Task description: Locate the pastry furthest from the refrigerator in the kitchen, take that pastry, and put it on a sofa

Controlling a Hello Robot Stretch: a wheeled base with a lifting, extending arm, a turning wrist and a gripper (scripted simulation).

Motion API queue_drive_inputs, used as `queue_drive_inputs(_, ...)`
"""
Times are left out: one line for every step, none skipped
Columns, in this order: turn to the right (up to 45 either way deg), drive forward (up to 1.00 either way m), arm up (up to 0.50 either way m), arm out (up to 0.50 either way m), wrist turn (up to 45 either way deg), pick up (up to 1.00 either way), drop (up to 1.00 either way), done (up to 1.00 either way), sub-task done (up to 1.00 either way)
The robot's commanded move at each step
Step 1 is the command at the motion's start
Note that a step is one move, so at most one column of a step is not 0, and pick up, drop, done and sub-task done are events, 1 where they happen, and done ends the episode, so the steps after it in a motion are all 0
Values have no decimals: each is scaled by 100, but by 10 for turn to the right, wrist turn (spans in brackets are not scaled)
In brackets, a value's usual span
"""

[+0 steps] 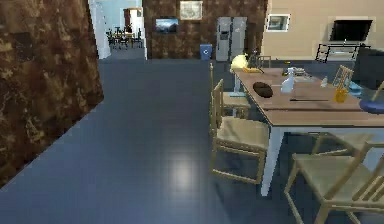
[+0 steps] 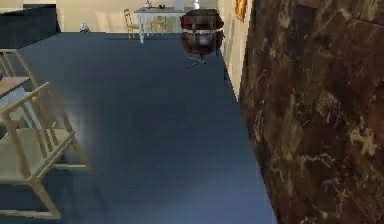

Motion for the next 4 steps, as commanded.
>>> queue_drive_inputs(-450, 0, 0, 0, 0, 0, 0, 0, 0)
queue_drive_inputs(-450, 0, 0, 0, 0, 0, 0, 0, 0)
queue_drive_inputs(-210, 0, 0, 0, 0, 0, 0, 0, 0)
queue_drive_inputs(0, 35, 0, 0, 0, 0, 0, 0, 0)
